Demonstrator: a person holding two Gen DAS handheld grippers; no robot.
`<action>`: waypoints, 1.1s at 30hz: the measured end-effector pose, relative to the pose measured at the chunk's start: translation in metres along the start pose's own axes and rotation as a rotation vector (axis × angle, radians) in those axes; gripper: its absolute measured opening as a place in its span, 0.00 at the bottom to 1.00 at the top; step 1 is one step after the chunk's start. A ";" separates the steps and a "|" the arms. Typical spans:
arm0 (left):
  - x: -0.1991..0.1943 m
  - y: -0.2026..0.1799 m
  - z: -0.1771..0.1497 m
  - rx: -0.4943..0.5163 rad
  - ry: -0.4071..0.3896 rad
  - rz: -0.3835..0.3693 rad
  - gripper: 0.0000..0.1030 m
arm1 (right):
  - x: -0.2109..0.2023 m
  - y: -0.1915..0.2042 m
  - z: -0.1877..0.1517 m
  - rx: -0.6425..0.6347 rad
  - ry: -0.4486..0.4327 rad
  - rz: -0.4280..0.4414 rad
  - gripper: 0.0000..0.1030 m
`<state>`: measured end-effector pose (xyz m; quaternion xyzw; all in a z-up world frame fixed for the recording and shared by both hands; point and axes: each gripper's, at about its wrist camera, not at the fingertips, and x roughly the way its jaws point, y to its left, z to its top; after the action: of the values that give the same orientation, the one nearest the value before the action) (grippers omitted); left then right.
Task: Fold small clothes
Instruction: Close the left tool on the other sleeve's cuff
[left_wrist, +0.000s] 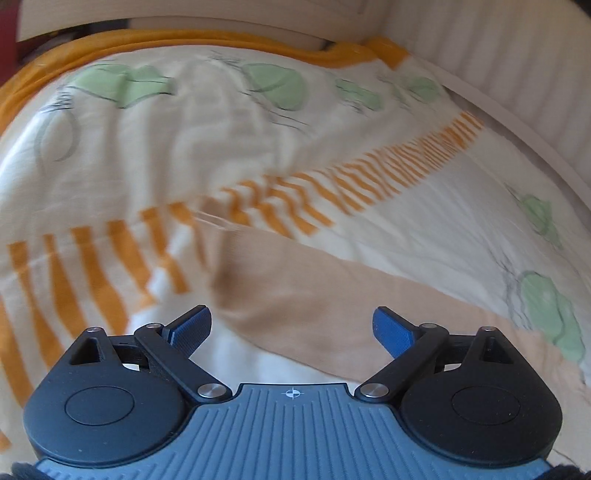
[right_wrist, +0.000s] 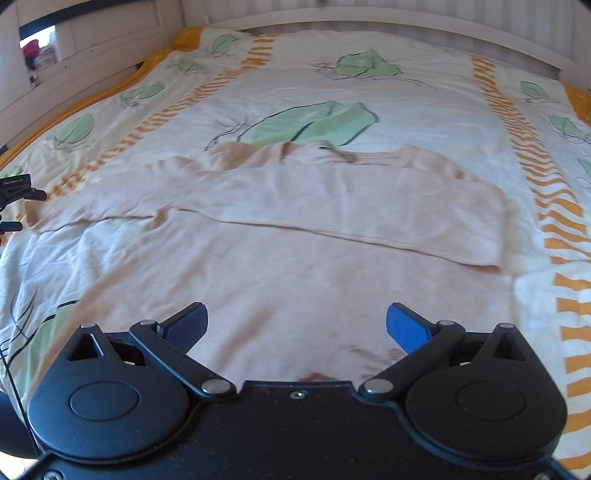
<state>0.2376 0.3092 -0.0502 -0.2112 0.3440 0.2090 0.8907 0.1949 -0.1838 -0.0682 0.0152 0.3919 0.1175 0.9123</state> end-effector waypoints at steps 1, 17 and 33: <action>0.003 0.006 0.003 0.000 -0.007 0.023 0.92 | 0.002 0.005 0.001 -0.005 0.005 0.006 1.00; 0.046 0.036 0.010 0.048 -0.029 0.099 0.87 | 0.045 0.045 -0.032 -0.095 0.102 -0.025 1.00; 0.031 0.048 0.013 0.007 -0.098 0.126 0.19 | 0.050 0.045 -0.033 -0.095 0.096 -0.030 1.00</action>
<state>0.2405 0.3621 -0.0744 -0.1755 0.3136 0.2735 0.8922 0.1951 -0.1309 -0.1209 -0.0394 0.4292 0.1230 0.8939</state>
